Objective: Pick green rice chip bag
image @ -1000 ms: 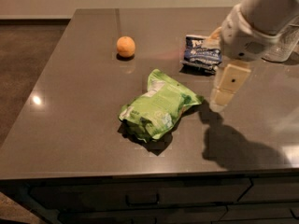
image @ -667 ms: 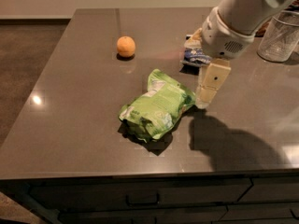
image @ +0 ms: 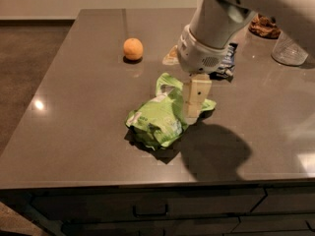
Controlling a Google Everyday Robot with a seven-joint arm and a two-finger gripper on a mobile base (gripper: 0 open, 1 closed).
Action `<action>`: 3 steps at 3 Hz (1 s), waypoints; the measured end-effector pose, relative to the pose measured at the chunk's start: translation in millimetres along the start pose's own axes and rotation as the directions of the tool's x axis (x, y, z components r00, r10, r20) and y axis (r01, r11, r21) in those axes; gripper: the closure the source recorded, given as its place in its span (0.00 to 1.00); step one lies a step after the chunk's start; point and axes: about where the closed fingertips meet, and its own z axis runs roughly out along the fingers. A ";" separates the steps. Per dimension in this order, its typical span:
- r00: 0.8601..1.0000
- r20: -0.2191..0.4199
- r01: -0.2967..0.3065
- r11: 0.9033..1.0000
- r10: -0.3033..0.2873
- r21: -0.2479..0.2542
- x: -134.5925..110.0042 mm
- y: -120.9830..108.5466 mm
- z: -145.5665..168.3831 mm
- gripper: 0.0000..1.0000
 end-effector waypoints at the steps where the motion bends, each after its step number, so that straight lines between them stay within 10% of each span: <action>1: 0.998 -0.011 0.054 0.997 -0.055 -0.050 -7.1 4.2 19.8 0.00; 3: 0.994 -0.020 0.108 0.982 -0.112 -0.153 -14.2 13.0 45.7 0.52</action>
Offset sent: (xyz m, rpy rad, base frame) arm -0.0145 0.0267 -0.0501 -0.0871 0.1210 0.1647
